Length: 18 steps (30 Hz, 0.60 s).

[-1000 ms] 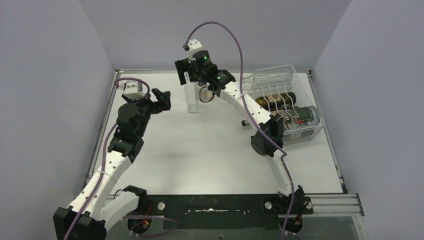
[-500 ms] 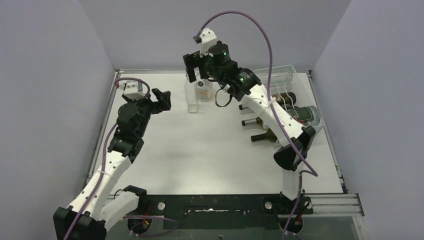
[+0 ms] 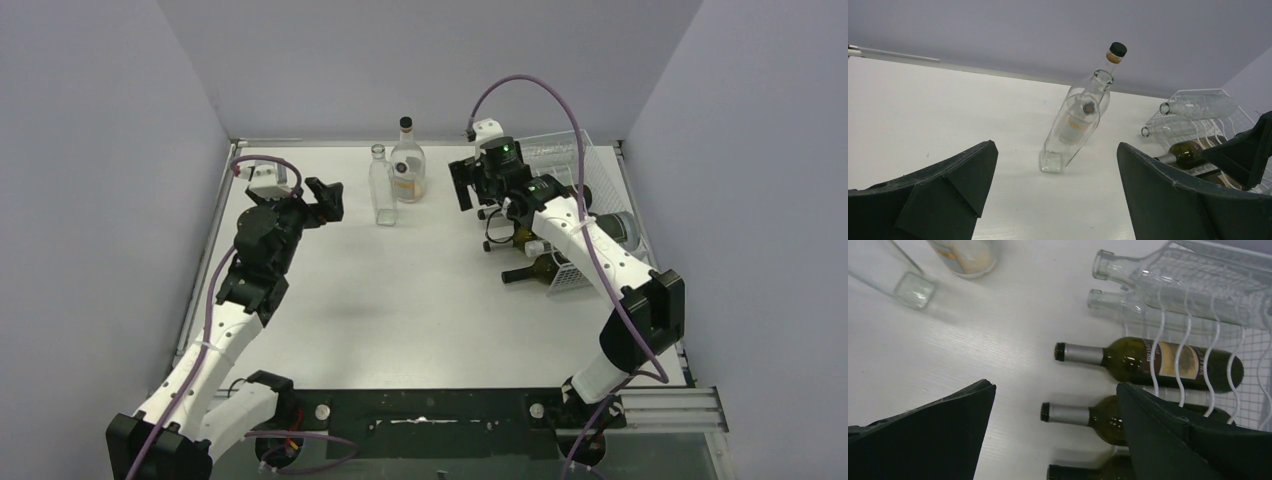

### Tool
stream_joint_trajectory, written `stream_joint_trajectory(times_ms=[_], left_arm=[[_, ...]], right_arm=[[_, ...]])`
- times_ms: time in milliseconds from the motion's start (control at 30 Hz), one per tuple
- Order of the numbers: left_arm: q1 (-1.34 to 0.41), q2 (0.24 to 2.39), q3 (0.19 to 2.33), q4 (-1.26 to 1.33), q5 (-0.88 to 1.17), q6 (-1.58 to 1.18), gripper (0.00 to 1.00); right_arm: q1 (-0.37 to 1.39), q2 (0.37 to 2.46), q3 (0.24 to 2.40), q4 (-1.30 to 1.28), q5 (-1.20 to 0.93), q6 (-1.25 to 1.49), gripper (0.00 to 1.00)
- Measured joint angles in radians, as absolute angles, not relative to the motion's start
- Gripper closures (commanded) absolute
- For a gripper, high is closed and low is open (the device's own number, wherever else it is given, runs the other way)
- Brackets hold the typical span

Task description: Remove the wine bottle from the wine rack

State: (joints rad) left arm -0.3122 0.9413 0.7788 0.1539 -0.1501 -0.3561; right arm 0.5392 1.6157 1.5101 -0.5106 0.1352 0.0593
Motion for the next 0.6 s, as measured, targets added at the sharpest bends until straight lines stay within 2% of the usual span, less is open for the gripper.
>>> stream_joint_trajectory(times_ms=[333, 600], left_arm=[[-0.318, 0.942, 0.779, 0.154, -0.148, -0.356, 0.08], [-0.318, 0.942, 0.779, 0.154, -0.148, -0.356, 0.07]], right_arm=[[0.515, 1.629, 1.488, -0.54, 0.373, -0.118, 0.02], [0.511, 1.69, 1.506, -0.514, 0.464, -0.307, 0.02]])
